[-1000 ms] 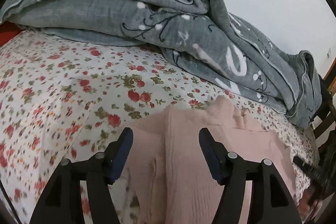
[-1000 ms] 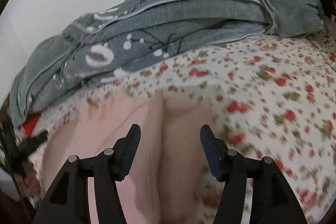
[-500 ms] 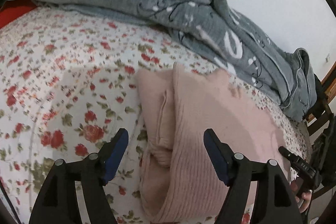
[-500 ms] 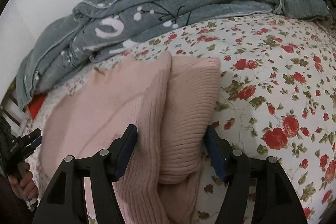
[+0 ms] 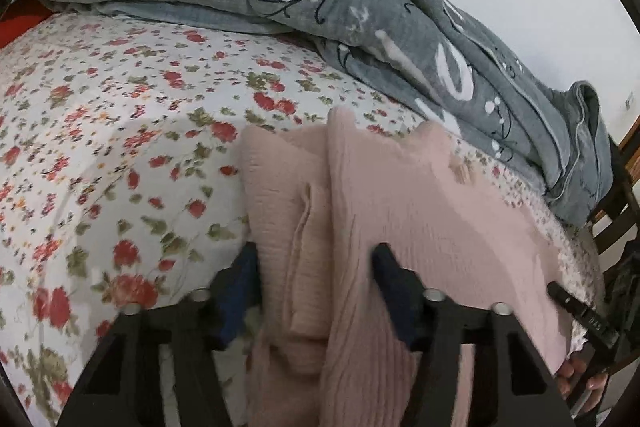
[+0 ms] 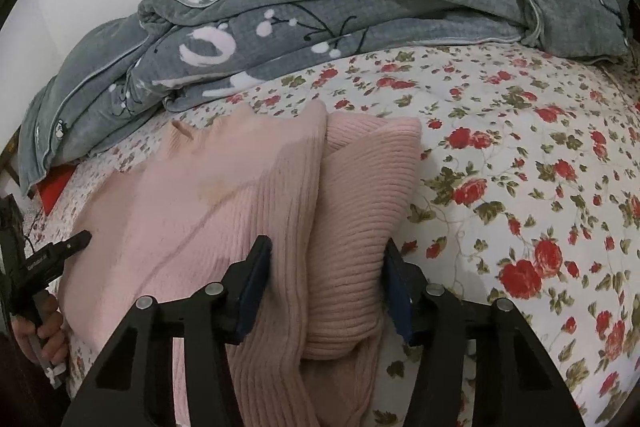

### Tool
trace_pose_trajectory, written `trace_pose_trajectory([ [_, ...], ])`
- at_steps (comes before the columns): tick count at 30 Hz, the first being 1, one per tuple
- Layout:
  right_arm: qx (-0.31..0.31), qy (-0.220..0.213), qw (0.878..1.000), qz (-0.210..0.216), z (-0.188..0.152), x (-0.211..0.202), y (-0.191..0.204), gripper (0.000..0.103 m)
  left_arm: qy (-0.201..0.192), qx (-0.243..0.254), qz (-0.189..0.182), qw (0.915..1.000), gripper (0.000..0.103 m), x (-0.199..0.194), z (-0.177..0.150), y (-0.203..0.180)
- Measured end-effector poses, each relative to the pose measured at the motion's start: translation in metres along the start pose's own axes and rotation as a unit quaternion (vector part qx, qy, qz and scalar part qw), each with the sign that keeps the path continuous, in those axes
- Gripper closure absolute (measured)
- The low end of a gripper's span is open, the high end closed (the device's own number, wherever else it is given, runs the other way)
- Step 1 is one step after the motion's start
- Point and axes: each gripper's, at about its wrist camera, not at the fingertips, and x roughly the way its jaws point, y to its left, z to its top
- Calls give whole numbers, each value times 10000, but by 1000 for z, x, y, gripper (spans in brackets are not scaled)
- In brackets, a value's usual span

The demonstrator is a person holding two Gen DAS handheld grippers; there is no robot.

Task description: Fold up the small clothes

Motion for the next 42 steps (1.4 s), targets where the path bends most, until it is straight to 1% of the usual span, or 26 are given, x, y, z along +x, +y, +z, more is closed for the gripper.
trace_pose_trajectory([
  [1,5,-38,10000,-4,-1,1,0,53,-17,-6,-7,10000,60,2,1,0],
  [3,17,-76,10000,-9,-3,2,-1,56,-69,49,-68,9999,72,2,0,-1],
  [4,-22,-61,10000,-23,-4,3,1,58,-124,101,-60,9999,73,1,-2,-3],
  [5,-79,-62,9999,-43,-4,2,3,63,-165,163,-25,9997,73,-1,-3,-5],
  [7,-227,-143,9995,-144,-6,-1,8,70,-231,271,58,9993,72,-1,-5,-8],
  [8,-300,-164,9992,-203,-7,-1,11,70,-239,301,103,9992,66,-1,-6,-9],
  [9,-337,-159,9990,-249,-7,0,12,69,-211,307,117,9992,61,1,-6,-9],
  [10,-347,-112,9989,-283,-6,2,12,67,-151,283,75,9995,59,3,-5,-8],
  [11,-317,-56,9991,-264,-6,4,11,60,-101,224,1,9997,58,4,-4,-6],
  [12,-264,-14,9994,-206,-5,6,9,59,-79,168,-53,9998,57,5,-3,-4],
  [14,-93,71,9999,28,-3,9,2,54,-39,25,-161,9999,56,7,-2,1],
  [16,40,57,9998,175,-4,9,-3,53,-44,-31,-207,9998,56,6,-2,3],
  [17,52,41,9998,199,-5,8,-3,55,-66,-35,-199,9998,58,6,-3,2],
  [18,45,15,9998,215,-5,7,-3,58,-116,-30,-179,9998,67,4,-4,1],
  [19,21,-22,9997,230,-6,6,-2,67,-167,-10,-206,9996,71,2,-5,0],
  [20,-14,-58,9998,215,-6,4,-1,73,-226,24,-232,9995,78,0,-5,-1],
  [21,-53,-115,9998,180,-6,1,1,75,-293,61,-222,9993,79,-3,-6,-4],
  [23,-98,-186,9997,131,-5,-3,3,78,-356,104,-161,9992,80,-7,-7,-7],
  [25,-59,-283,9994,174,-5,-9,1,79,-389,124,-131,9991,80,-10,-9,-10],
  [28,40,-378,9987,334,-5,-21,-3,80,-424,10,-221,9989,80,-18,-11,-12],
  [32,95,-451,9983,358,-12,-38,-7,80,-449,50,-260,9986,80,-26,-19,-21],
  [37,206,-487,9979,375,-23,-57,-15,80,-430,40,-320,9986,80,-44,-36,-29],
  [42,133,-431,9987,251,-39,-72,-17,80,-404,75,-205,9989,80,-62,-61,-29],
])
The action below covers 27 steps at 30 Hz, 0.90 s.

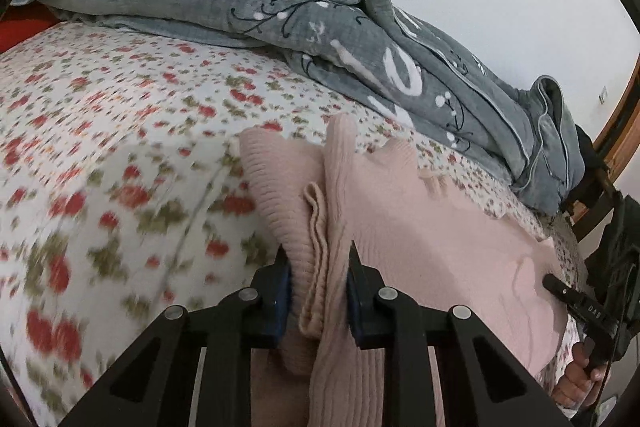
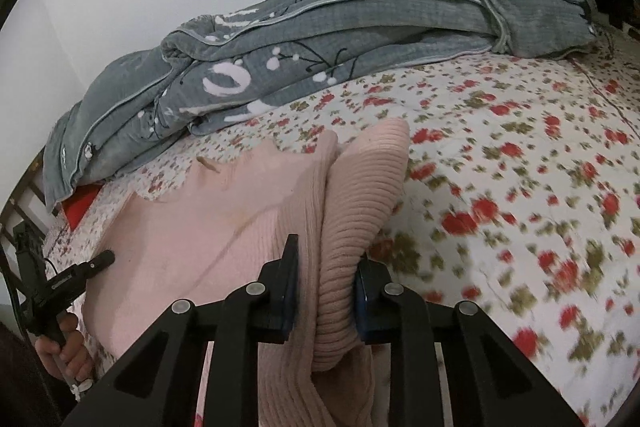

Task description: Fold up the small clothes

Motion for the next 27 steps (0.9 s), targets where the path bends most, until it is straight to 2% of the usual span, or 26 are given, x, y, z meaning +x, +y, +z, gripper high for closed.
trace_pose_trajectory([
  [4,-115,6,9998,-168,-14,-5,1,78,-103,-137,-1,9999,77,-11,-9,8],
  [7,-164,133,9988,-440,-17,6,-1,66,-39,-3,13,10000,76,-8,-7,8],
  [9,-171,136,9984,-512,-16,3,-2,63,19,48,15,10000,62,-4,-6,8],
  [12,-352,-119,9958,-833,-15,-20,10,60,269,74,-46,9996,58,9,-2,6],
  [15,-791,-385,9900,-1103,-19,-37,33,54,297,100,-8,9995,58,15,1,4],
  [16,-885,-458,9894,-1056,-21,-42,42,54,289,89,-4,9995,58,16,2,3],
  [18,-941,-499,9909,-829,-27,-46,57,54,270,14,-27,9996,69,16,3,4],
  [21,-1115,-428,9917,-482,-41,-41,87,54,241,-12,-79,9997,76,15,5,4],
  [24,-1412,-207,9893,-306,-58,-19,119,54,171,126,-4,9998,77,14,4,-1],
  [26,-1619,-77,9857,-458,-70,-2,135,54,130,212,43,9997,77,12,3,-3],
  [27,-1681,-71,9833,-701,-76,7,140,54,100,218,22,9997,78,10,3,-3],
])
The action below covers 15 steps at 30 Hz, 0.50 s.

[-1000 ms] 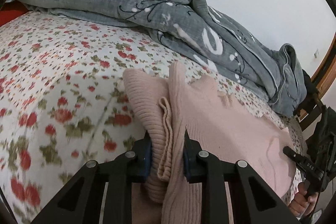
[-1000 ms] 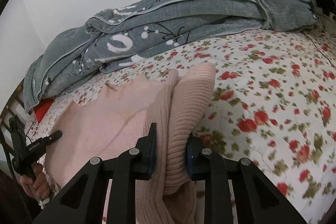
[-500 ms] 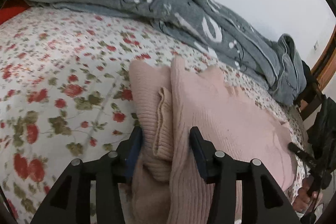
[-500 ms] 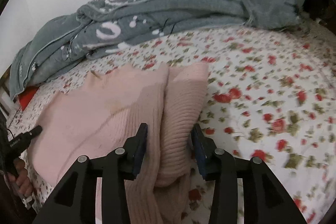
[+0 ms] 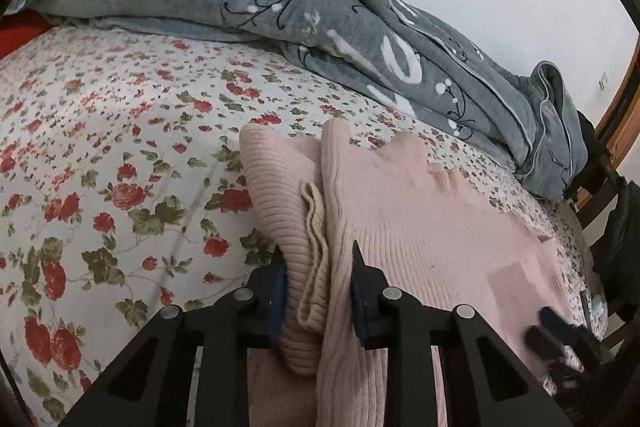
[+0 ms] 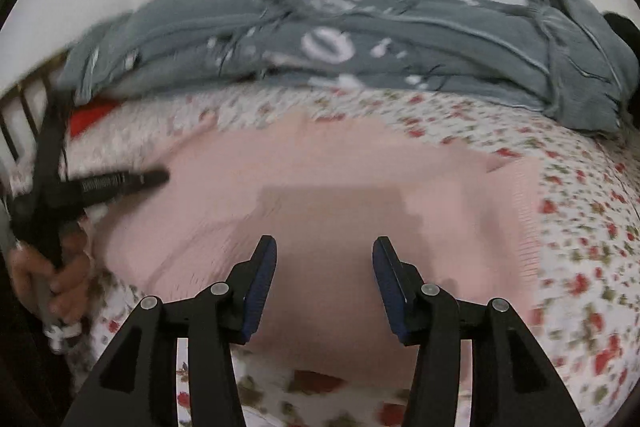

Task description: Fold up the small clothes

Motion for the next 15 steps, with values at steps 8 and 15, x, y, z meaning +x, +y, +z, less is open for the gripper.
trace_pose_trajectory([
  [8,57,33,9984,-557,16,32,11,54,-40,-181,-256,9995,79,-5,4,5],
  [15,23,204,9971,-729,21,42,15,54,-12,-143,-280,9995,79,-6,4,4],
])
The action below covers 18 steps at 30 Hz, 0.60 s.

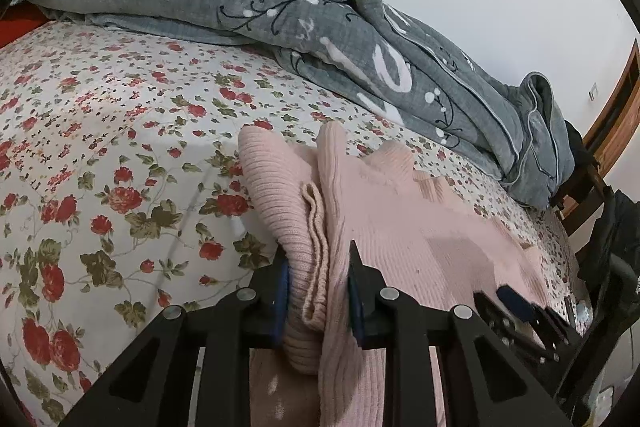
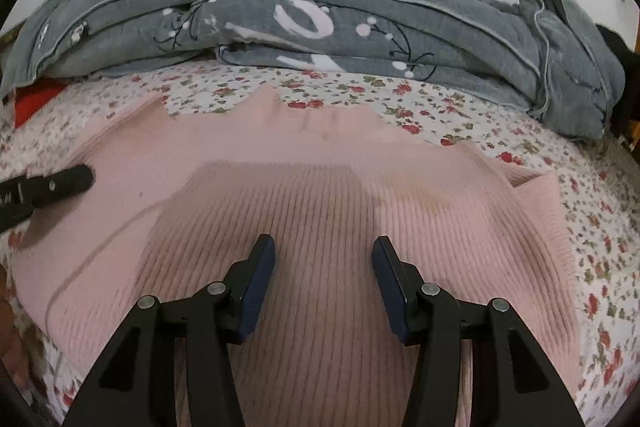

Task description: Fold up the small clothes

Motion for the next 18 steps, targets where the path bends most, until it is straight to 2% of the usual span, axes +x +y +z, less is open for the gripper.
trace_pose_trajectory([
  [10,-18,-33,10000,73,-41,-37,5,54,149,-40,119,9998,75,6,-2,2],
  [14,93,-127,9997,189,-44,-37,1,53,180,14,228,9996,67,10,-4,2],
  [18,-31,-218,9993,287,-44,-37,1,51,234,81,331,9991,65,15,-7,1],
])
